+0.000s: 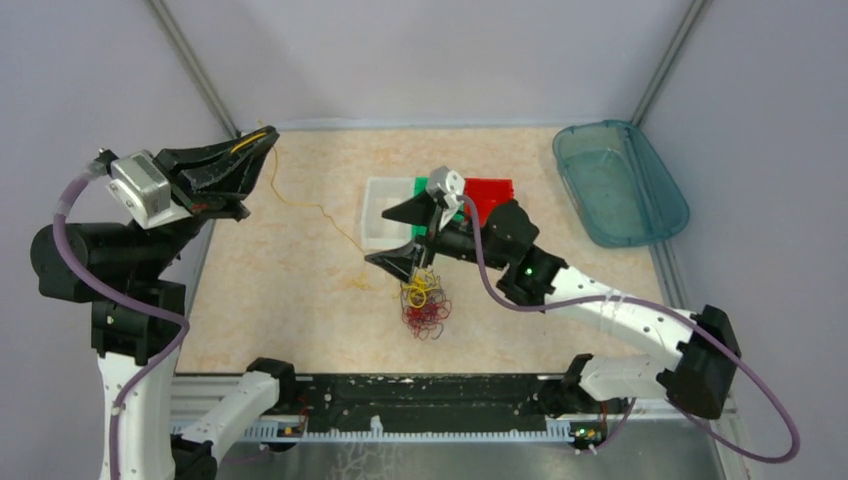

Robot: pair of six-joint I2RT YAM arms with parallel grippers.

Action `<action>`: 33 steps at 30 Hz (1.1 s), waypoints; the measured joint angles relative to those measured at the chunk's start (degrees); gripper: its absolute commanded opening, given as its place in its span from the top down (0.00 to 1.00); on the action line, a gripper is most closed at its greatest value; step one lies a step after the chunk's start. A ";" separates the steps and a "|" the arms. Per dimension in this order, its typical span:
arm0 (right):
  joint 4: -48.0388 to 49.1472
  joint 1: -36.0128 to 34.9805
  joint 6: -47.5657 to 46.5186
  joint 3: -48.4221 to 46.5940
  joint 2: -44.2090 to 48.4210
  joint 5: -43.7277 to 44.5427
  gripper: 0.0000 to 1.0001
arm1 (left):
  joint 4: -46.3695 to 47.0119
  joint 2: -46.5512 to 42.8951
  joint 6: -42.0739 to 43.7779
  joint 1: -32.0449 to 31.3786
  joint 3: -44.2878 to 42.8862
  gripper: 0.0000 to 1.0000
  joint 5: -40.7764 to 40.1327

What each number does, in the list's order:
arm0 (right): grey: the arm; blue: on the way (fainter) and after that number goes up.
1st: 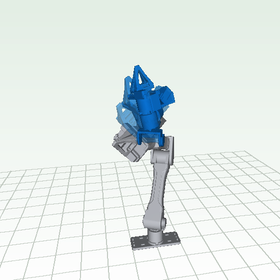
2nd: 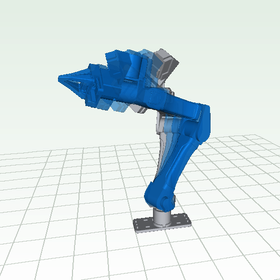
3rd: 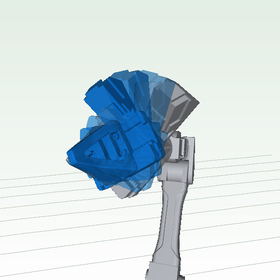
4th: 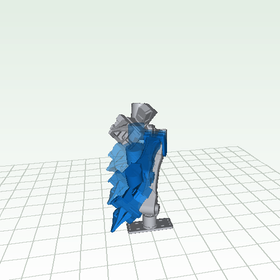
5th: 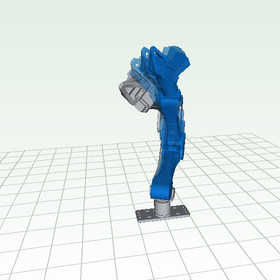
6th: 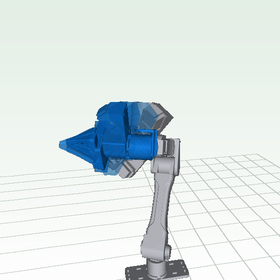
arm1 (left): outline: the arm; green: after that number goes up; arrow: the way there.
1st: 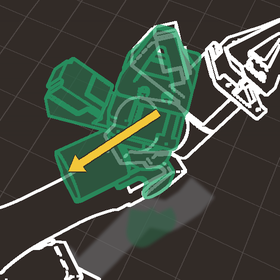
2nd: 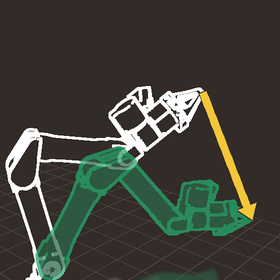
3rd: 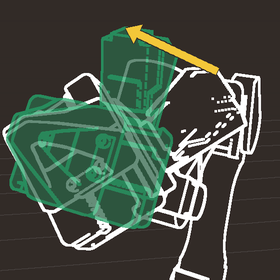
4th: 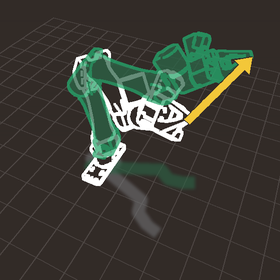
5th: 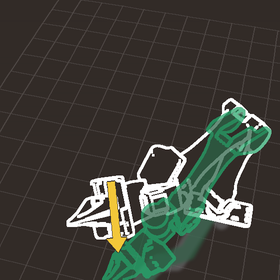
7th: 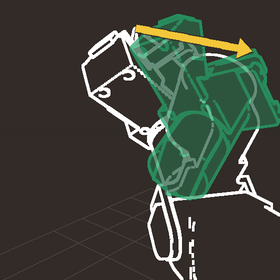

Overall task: Untangle the cables
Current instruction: Untie the cable.

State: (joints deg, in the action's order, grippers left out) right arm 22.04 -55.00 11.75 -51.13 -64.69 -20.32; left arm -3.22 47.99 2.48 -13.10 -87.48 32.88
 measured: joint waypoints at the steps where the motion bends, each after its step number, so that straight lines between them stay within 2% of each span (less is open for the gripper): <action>1: 1.62 0.00 0.07 -2.43 -2.14 -0.92 0.07 | -0.15 -0.04 -0.48 0.00 0.17 1.00 0.68; 7: 8.72 -0.42 1.27 -8.68 -11.82 -5.05 0.19 | -0.92 -0.04 -3.82 0.00 1.22 1.00 4.28; 12: 10.47 -1.70 2.58 -8.87 -16.55 -7.30 0.47 | -1.11 0.07 -5.09 0.00 1.27 1.00 5.38; 15: 11.80 -2.05 3.58 -8.87 -18.03 -8.37 0.54 | -1.22 0.22 -5.51 0.00 1.16 1.00 5.73; 17: 13.16 -2.23 4.61 -8.87 -18.84 -9.14 0.53 | -1.40 0.39 -5.73 0.00 0.94 1.00 5.79; 20: 15.82 -2.75 6.38 -8.87 -20.35 -10.05 0.37 | -1.60 0.83 -6.27 0.00 0.17 1.00 5.86; 24: 18.84 -3.80 8.28 -8.85 -23.30 -10.43 0.25 | -1.75 1.09 -7.04 0.00 -0.68 1.00 5.99; 29: 20.72 -4.26 9.09 -8.85 -24.09 -9.22 0.24 | -1.90 1.09 -7.41 0.00 -1.07 1.00 6.12; 33: 21.90 -4.26 8.96 -8.85 -24.13 -7.78 0.35 | -1.97 1.16 -7.78 0.00 -1.11 1.00 6.14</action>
State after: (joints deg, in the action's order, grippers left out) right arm 43.94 -59.27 20.71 -59.99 -88.82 -28.10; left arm -5.19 49.15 -5.30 -13.10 -88.60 39.03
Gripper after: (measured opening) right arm 0.736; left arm 0.012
